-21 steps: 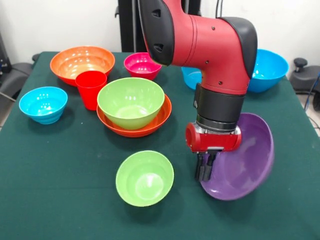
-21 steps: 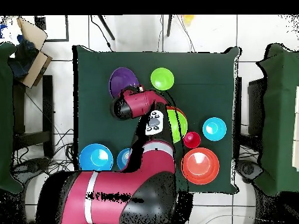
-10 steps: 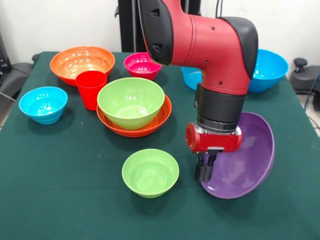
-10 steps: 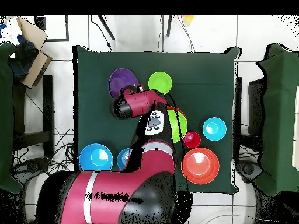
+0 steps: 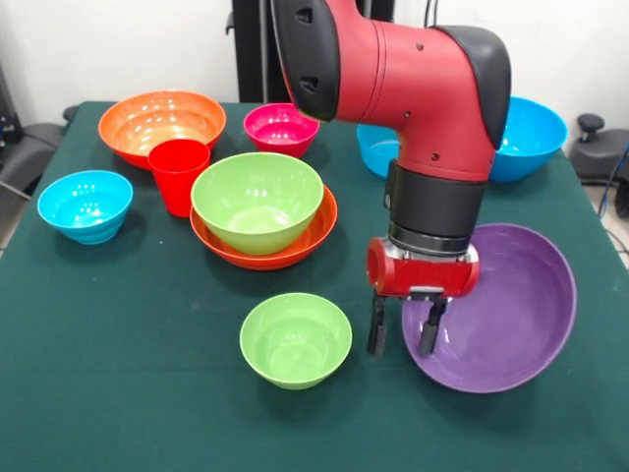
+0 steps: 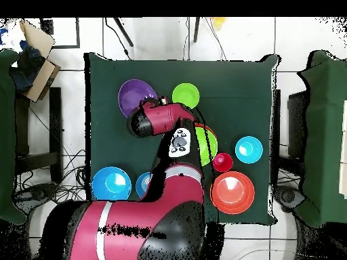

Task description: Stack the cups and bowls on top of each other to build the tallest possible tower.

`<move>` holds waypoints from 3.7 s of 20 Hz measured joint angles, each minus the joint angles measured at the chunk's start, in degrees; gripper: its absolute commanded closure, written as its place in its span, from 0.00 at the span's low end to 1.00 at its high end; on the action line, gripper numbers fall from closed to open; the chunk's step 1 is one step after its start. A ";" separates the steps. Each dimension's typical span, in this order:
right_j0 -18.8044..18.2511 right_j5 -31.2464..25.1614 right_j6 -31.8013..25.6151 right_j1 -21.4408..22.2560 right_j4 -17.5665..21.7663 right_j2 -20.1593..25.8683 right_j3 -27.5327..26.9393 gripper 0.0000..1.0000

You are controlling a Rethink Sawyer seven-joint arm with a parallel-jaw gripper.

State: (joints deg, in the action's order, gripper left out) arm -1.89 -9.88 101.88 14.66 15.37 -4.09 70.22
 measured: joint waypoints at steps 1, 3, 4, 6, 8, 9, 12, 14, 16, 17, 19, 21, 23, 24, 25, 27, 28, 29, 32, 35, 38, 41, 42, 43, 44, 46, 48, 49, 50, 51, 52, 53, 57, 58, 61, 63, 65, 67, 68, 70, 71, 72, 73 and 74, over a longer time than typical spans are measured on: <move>-0.04 -0.11 0.00 0.55 -0.01 0.05 0.22 0.00; -0.13 -0.39 0.00 1.45 -0.04 0.16 0.60 0.00; -0.19 -0.60 0.00 1.85 -0.11 0.21 0.78 0.00; -0.44 -1.49 0.00 3.23 -0.37 0.45 1.35 0.00; -0.88 -3.14 0.00 5.11 -0.85 0.63 1.95 0.00; -1.03 -3.77 0.00 5.79 -1.04 0.67 2.14 0.00; -1.39 -6.21 0.00 8.19 -1.53 0.73 2.81 0.00; -1.43 -7.59 0.00 9.42 -1.69 0.72 3.06 1.00; -1.39 -8.35 0.00 10.08 -1.73 0.72 3.09 1.00; -1.32 -8.52 0.00 10.49 -1.72 0.68 3.08 1.00; -1.20 -8.53 0.00 10.79 -1.72 0.60 3.07 1.00; -1.08 -8.53 0.00 10.99 -1.71 0.57 3.03 1.00; -0.94 -8.53 0.00 11.08 -1.69 0.58 2.99 1.00; -0.92 -8.53 0.00 11.07 -1.69 0.58 2.99 1.00; -0.90 -8.53 0.00 11.05 -1.69 0.58 2.99 0.00; -0.90 -8.53 0.00 11.03 -1.67 0.58 3.00 0.00; -0.91 -8.53 0.00 11.01 -1.67 0.58 3.00 0.00; -0.90 -8.53 0.00 11.00 -1.67 0.58 3.00 0.00; -0.90 -8.44 0.00 10.89 -1.66 0.58 2.99 0.00; -0.90 -7.79 0.00 10.36 -1.66 0.57 2.77 0.00; -0.90 -7.08 0.00 9.45 -1.66 0.58 2.34 0.00; -0.90 -6.41 0.00 8.29 -1.66 0.59 1.99 0.00; -0.89 -6.25 0.00 7.90 -1.66 0.58 1.97 0.00; -0.88 -6.09 0.00 7.51 -1.66 0.57 1.96 0.00; -0.86 -6.07 0.00 7.29 -1.67 0.58 1.95 0.00; -0.80 -6.07 0.00 6.34 -1.66 0.59 1.91 0.00; -0.78 -6.07 0.00 5.87 -1.67 0.59 1.90 0.00; -0.76 -6.07 0.00 5.41 -1.66 0.59 1.91 0.00; -0.75 -6.07 0.00 5.20 -1.66 0.59 1.91 0.00; -0.73 -6.07 0.00 4.91 -1.67 0.59 1.90 0.00; -0.71 -6.06 0.00 4.71 -1.67 0.59 1.88 0.00; -0.69 -6.07 0.00 4.43 -1.67 0.59 1.89 0.00; -0.50 -6.07 0.00 3.08 -1.67 0.59 1.88 0.00; -0.46 -6.07 0.00 2.87 -1.67 0.59 1.88 0.00; -0.30 -6.06 0.00 2.22 -1.67 0.59 1.87 0.00; -0.23 -6.06 0.00 1.95 -1.68 0.59 1.87 0.00; -0.15 -6.06 0.00 2.02 -1.70 0.60 1.82 1.00; -0.07 -6.06 0.00 2.45 -1.70 0.60 1.74 1.00; -0.02 -6.06 0.00 2.68 -1.70 0.59 1.70 1.00; 0.04 -6.06 0.00 3.10 -1.70 0.59 1.69 1.00; 0.04 -6.06 0.00 3.23 -1.69 0.59 1.70 1.00; 0.03 -6.07 0.00 3.33 -1.68 0.60 1.70 1.00; 0.02 -6.07 0.00 3.42 -1.67 0.60 1.71 1.00; 0.01 -6.07 0.00 3.53 -1.67 0.63 1.73 1.00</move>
State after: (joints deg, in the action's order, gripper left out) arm -1.88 -15.95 101.88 18.19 13.70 -3.46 71.95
